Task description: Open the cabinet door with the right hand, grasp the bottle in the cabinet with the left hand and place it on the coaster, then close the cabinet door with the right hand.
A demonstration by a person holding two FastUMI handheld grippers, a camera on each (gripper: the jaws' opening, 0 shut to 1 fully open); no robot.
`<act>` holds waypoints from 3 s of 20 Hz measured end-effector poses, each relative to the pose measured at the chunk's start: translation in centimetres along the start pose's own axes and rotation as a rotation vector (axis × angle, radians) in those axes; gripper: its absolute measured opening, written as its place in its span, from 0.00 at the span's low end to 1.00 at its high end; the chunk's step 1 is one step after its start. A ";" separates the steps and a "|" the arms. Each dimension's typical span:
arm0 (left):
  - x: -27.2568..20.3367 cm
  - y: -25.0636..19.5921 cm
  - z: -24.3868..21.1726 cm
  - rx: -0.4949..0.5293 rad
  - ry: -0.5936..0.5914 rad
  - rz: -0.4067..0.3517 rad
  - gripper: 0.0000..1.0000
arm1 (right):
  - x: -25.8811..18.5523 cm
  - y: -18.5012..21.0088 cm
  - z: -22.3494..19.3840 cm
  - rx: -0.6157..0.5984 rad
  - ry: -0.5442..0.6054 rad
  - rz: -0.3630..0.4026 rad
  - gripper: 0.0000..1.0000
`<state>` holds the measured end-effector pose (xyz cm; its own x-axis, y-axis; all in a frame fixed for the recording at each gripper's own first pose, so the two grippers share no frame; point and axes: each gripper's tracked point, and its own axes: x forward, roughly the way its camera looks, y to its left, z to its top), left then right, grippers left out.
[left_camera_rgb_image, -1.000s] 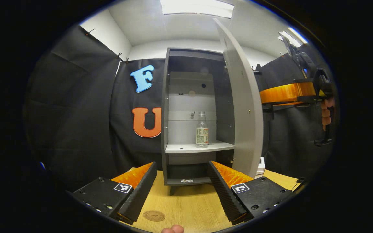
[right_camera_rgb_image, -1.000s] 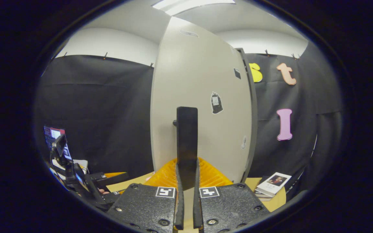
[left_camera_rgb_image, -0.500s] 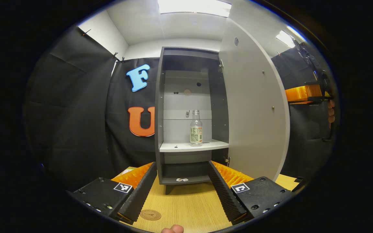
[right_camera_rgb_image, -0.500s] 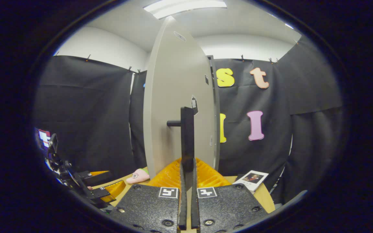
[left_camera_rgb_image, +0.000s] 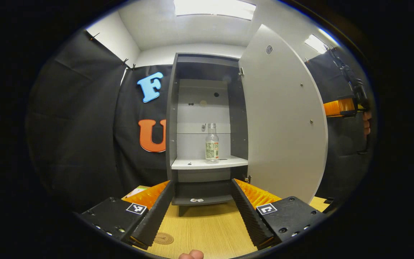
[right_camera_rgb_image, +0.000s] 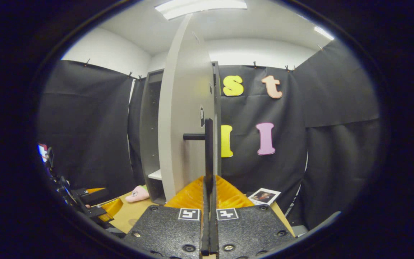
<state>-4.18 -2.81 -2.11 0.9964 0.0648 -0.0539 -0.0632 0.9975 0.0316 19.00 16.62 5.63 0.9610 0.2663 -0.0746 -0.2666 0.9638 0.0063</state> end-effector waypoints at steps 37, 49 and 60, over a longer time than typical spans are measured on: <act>12.6 -3.7 6.0 -0.042 -0.016 -0.100 0.95 | -0.7 -8.3 -2.7 0.053 -0.090 -0.156 1.00; 31.6 -3.2 11.0 -0.033 -0.067 -0.057 0.95 | 0.4 -9.0 -3.5 0.101 -0.082 -0.173 1.00; 39.7 -2.0 6.8 -0.030 0.036 0.013 0.95 | -0.5 -10.7 -4.6 0.113 -0.048 -0.233 1.00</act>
<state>35.90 -2.41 2.47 0.9929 0.0782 -0.0895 -0.0783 0.9969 0.0025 21.01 6.09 1.02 0.9986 0.0348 -0.0393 -0.0305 0.9939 0.1056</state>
